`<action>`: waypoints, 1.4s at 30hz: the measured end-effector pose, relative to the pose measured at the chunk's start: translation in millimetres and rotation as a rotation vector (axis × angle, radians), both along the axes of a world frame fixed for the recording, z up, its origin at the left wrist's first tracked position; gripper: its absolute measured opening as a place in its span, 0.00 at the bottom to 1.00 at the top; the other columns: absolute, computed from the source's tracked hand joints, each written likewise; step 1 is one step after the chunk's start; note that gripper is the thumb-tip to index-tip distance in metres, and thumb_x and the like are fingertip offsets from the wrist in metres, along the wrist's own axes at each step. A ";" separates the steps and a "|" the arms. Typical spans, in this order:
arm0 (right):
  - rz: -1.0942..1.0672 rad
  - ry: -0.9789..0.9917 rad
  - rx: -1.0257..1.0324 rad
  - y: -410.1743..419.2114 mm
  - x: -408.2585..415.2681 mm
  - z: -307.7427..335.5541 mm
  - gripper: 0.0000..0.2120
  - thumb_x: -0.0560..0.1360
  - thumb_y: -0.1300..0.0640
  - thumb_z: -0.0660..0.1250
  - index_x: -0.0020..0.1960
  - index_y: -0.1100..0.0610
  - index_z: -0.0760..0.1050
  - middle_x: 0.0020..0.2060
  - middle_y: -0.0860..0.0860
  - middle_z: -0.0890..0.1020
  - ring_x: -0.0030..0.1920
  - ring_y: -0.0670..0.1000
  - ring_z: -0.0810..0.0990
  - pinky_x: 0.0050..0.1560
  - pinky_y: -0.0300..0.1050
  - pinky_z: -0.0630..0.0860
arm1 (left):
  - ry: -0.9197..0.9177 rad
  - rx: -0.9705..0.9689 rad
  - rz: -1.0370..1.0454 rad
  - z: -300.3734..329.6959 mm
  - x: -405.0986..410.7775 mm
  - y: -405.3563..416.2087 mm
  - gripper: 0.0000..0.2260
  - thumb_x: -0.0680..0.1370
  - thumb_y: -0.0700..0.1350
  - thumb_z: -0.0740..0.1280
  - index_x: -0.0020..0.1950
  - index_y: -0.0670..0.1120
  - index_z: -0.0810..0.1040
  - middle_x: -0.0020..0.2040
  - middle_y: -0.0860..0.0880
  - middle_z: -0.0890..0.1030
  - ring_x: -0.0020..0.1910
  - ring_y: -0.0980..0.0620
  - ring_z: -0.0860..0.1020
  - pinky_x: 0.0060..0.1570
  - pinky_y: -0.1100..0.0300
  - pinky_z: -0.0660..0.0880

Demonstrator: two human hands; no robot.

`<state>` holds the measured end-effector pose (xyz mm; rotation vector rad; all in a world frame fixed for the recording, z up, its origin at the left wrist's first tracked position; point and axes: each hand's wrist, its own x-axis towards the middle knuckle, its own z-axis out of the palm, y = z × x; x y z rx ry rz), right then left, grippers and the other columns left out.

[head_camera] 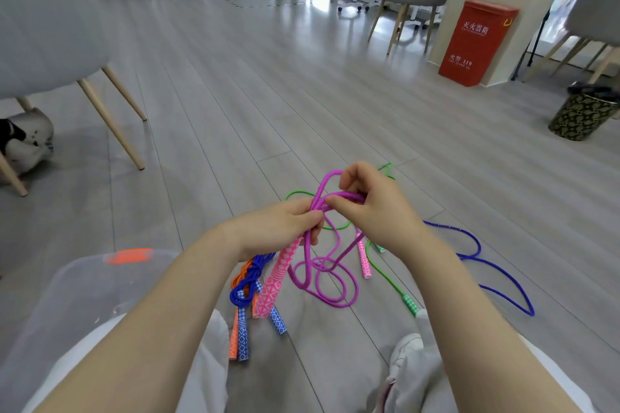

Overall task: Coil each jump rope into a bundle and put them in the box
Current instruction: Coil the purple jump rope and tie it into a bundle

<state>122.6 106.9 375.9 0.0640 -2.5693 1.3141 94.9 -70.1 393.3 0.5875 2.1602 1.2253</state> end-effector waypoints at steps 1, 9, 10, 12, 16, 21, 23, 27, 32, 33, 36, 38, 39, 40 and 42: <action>0.001 -0.019 0.038 1.1 0.9 -0.2 0.13 0.70 0.49 0.75 0.40 0.50 0.70 0.29 0.45 0.75 0.30 0.45 0.70 0.33 0.42 0.69 | 0.034 -0.051 -0.013 -1.2 -1.2 -1.3 0.11 0.83 0.47 0.55 0.46 0.45 0.74 0.39 0.51 0.77 0.43 0.54 0.75 0.53 0.55 0.74; -0.031 -0.122 0.112 39.4 8.1 13.8 0.12 0.74 0.45 0.70 0.39 0.52 0.76 0.27 0.44 0.72 0.31 0.46 0.70 0.36 0.44 0.68 | 0.025 0.224 0.334 1.9 -24.3 -19.6 0.11 0.83 0.43 0.57 0.42 0.46 0.73 0.34 0.51 0.74 0.38 0.51 0.77 0.55 0.49 0.72; -0.034 -0.131 0.070 46.5 10.0 16.4 0.11 0.75 0.46 0.69 0.40 0.53 0.76 0.28 0.45 0.73 0.31 0.47 0.70 0.37 0.45 0.69 | 0.008 0.291 0.385 3.7 -29.2 -24.6 0.10 0.83 0.42 0.57 0.42 0.46 0.73 0.34 0.51 0.74 0.38 0.51 0.76 0.54 0.50 0.72; -0.035 -0.135 -0.034 58.7 15.0 21.0 0.09 0.77 0.51 0.68 0.42 0.55 0.78 0.29 0.47 0.74 0.33 0.48 0.71 0.40 0.48 0.70 | -0.046 0.423 0.497 6.6 -39.3 -34.3 0.10 0.82 0.42 0.57 0.43 0.47 0.73 0.33 0.52 0.75 0.38 0.51 0.77 0.53 0.51 0.71; -0.092 -0.122 -0.142 67.7 17.9 21.7 0.08 0.79 0.61 0.63 0.43 0.57 0.79 0.30 0.45 0.76 0.36 0.49 0.71 0.43 0.50 0.72 | -0.163 0.660 0.711 5.6 -49.2 -39.4 0.10 0.82 0.41 0.57 0.42 0.47 0.73 0.31 0.53 0.77 0.38 0.53 0.79 0.46 0.56 0.73; -0.089 -0.075 -0.149 18.0 8.4 9.8 0.08 0.79 0.58 0.64 0.43 0.53 0.79 0.31 0.49 0.75 0.33 0.48 0.72 0.39 0.51 0.73 | -0.194 0.526 0.580 0.8 -33.2 -18.9 0.10 0.82 0.38 0.56 0.47 0.43 0.75 0.32 0.51 0.77 0.38 0.51 0.80 0.40 0.61 0.77; -0.035 -0.048 -0.179 -4.6 7.0 4.4 0.07 0.78 0.58 0.65 0.42 0.51 0.79 0.29 0.48 0.76 0.32 0.47 0.74 0.38 0.50 0.73 | -0.213 0.504 0.536 -1.2 -28.3 -10.9 0.10 0.82 0.38 0.56 0.48 0.42 0.75 0.31 0.51 0.76 0.37 0.50 0.78 0.44 0.58 0.75; -0.008 0.009 -0.131 -29.8 3.1 -3.5 0.11 0.76 0.56 0.67 0.38 0.42 0.79 0.30 0.42 0.78 0.34 0.43 0.76 0.40 0.46 0.75 | -0.208 0.471 0.466 -3.5 -19.8 1.1 0.09 0.79 0.38 0.57 0.44 0.42 0.76 0.31 0.50 0.76 0.37 0.51 0.77 0.52 0.53 0.75; -0.072 0.057 -0.005 -35.8 2.0 -2.8 0.11 0.77 0.61 0.65 0.51 0.50 0.83 0.41 0.44 0.76 0.39 0.37 0.73 0.40 0.27 0.65 | -0.083 0.347 0.418 -1.3 -14.9 2.5 0.05 0.77 0.43 0.62 0.45 0.44 0.76 0.43 0.48 0.78 0.43 0.52 0.78 0.48 0.58 0.75; -0.068 0.071 0.002 -35.2 2.0 -3.0 0.11 0.76 0.62 0.65 0.52 0.49 0.83 0.41 0.46 0.77 0.39 0.38 0.73 0.40 0.28 0.65 | -0.050 0.330 0.402 -1.9 -14.9 2.3 0.06 0.79 0.46 0.63 0.48 0.44 0.77 0.44 0.48 0.78 0.44 0.53 0.78 0.50 0.58 0.76; -0.010 0.101 0.038 -36.4 4.0 -4.7 0.13 0.74 0.62 0.67 0.54 0.47 0.78 0.37 0.45 0.78 0.37 0.42 0.74 0.40 0.35 0.70 | 0.014 0.296 0.389 -6.3 -15.2 2.4 0.10 0.81 0.50 0.62 0.55 0.46 0.77 0.44 0.50 0.79 0.45 0.53 0.79 0.53 0.56 0.76; 0.023 0.050 0.018 -38.5 6.3 -5.6 0.14 0.74 0.60 0.68 0.55 0.46 0.73 0.37 0.44 0.78 0.35 0.43 0.75 0.40 0.43 0.75 | 0.071 0.254 0.389 -9.1 -14.5 3.0 0.09 0.82 0.49 0.59 0.51 0.48 0.76 0.42 0.51 0.77 0.43 0.53 0.77 0.52 0.55 0.75; 0.027 0.016 0.000 -39.0 6.8 -6.5 0.14 0.74 0.59 0.69 0.56 0.47 0.71 0.37 0.44 0.78 0.35 0.44 0.76 0.40 0.46 0.77 | 0.095 0.230 0.387 -9.8 -13.8 3.4 0.09 0.82 0.48 0.58 0.50 0.47 0.76 0.41 0.51 0.77 0.42 0.53 0.76 0.51 0.55 0.75; 0.026 -0.009 -0.015 -39.2 6.9 -6.9 0.15 0.74 0.58 0.70 0.55 0.47 0.69 0.37 0.45 0.79 0.34 0.45 0.76 0.40 0.49 0.78 | 0.106 0.218 0.388 -9.8 -13.5 4.4 0.10 0.82 0.47 0.58 0.49 0.46 0.76 0.40 0.51 0.77 0.41 0.53 0.75 0.50 0.56 0.75; 0.018 -0.047 -0.050 -35.5 5.5 -6.0 0.13 0.74 0.54 0.71 0.53 0.48 0.68 0.37 0.46 0.80 0.32 0.46 0.76 0.39 0.50 0.77 | 0.075 0.249 0.411 -7.2 -13.5 6.0 0.11 0.82 0.45 0.57 0.50 0.42 0.76 0.40 0.50 0.78 0.39 0.53 0.75 0.48 0.58 0.76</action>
